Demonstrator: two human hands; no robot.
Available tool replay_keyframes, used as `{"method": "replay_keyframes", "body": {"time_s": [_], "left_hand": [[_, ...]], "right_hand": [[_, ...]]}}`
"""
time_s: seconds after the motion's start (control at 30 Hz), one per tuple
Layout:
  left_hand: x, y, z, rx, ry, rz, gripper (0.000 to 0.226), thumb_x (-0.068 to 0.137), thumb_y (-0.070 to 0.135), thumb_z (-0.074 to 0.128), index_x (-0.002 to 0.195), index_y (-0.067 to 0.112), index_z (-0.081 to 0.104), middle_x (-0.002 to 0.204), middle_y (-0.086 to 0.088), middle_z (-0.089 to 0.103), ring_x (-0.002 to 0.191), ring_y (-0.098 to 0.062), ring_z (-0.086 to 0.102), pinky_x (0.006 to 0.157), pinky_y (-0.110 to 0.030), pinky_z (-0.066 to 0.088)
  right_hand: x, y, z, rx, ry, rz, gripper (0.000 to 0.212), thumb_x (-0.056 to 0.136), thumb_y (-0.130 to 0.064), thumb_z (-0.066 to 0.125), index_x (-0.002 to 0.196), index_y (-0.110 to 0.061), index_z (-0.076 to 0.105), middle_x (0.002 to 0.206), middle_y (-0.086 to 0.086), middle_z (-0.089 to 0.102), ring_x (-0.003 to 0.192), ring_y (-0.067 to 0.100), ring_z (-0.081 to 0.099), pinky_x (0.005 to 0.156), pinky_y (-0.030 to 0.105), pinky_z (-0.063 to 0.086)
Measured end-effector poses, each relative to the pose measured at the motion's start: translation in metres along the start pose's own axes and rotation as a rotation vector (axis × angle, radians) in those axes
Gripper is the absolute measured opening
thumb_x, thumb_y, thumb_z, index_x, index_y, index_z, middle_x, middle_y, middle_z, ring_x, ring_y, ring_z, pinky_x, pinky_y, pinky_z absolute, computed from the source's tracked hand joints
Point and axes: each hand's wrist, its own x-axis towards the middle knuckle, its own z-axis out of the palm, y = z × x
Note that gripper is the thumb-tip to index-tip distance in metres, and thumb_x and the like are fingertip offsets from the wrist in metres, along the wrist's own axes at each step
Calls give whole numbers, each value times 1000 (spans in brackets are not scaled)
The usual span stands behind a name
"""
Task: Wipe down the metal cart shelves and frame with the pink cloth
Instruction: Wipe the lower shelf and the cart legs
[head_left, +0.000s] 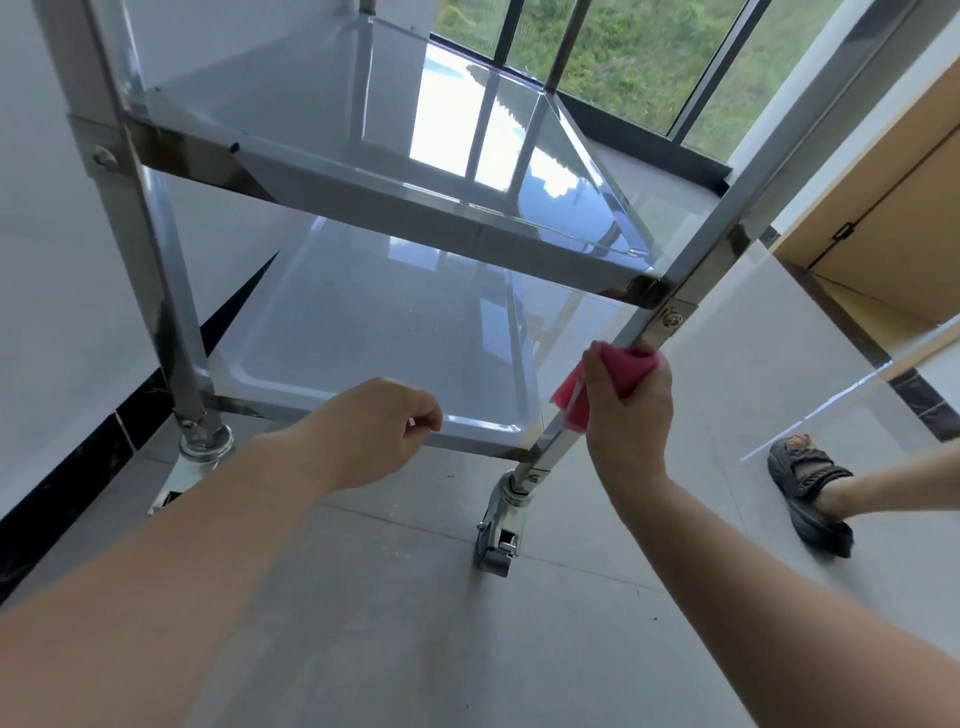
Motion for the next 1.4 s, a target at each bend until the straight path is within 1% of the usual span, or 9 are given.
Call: {"method": "replay_keyframes", "body": {"time_s": [0.1,0.27,0.47,0.57,0.73,0.87,0.97,1.17,1.4], "left_hand": [[-3,-2,-3,5,-10,-5,19,92,18,52,102,24,67,84,11,56,76,-9,53,72,-19,39],[-16,-15,-14,15,-13,-59,20,92,20,51,103,25,67,89,12,59,81,-8,56,77,-21,45],[-34,-28,-30,1,-39,-129,20,94,20,51,107,22,65,93,10,61,78,-3,54,66,-10,37],[-44,-33,-38,-28,-24,-182,22,92,24,55,113,25,62,101,10,63,83,-2,56,70,-13,38],[-68,-35,-58,-71,-48,-195,40,86,33,65,125,29,55,106,18,55,104,-1,53,89,-19,39],[-79,-44,-66,-64,0,-201,38,81,37,69,117,32,58,102,16,55,96,-4,53,84,-24,44],[-85,-55,-68,1,26,-192,11,82,32,68,92,32,64,88,15,51,83,-6,53,78,-30,46],[-104,-66,-65,23,101,-212,9,83,34,67,87,26,66,85,14,52,77,-5,54,70,-26,45],[-121,-79,-61,44,194,-247,12,85,38,64,89,26,64,84,15,54,75,-1,52,65,-21,39]], "right_hand": [[-26,27,1,-8,-78,154,16,93,-16,60,105,-10,51,64,0,65,50,13,59,51,32,52],[-86,73,8,-76,-127,412,14,93,-20,60,107,-18,58,70,10,61,54,20,59,51,36,53],[-104,46,59,-131,-571,392,17,95,-7,54,111,-12,52,85,15,63,61,18,63,50,32,56],[-99,20,82,-236,-792,279,29,90,-3,50,117,-14,49,93,14,63,55,17,63,52,42,56],[-95,-9,103,-242,-881,-2,27,85,-13,67,104,-23,51,87,-3,62,56,-1,59,43,10,42],[-94,-25,115,-186,-951,-105,31,82,-22,73,91,-33,46,74,-14,66,56,1,64,45,10,45],[-95,-34,121,-210,-1097,-170,37,81,-20,74,102,-31,47,73,-20,65,60,2,63,52,10,50],[-84,-37,126,-249,-1325,-271,37,81,-12,71,105,-38,60,78,-6,69,59,9,63,63,31,59],[-75,-25,148,-249,-1297,-474,32,82,-19,73,103,-41,64,82,-15,69,72,0,62,67,15,49]]}}
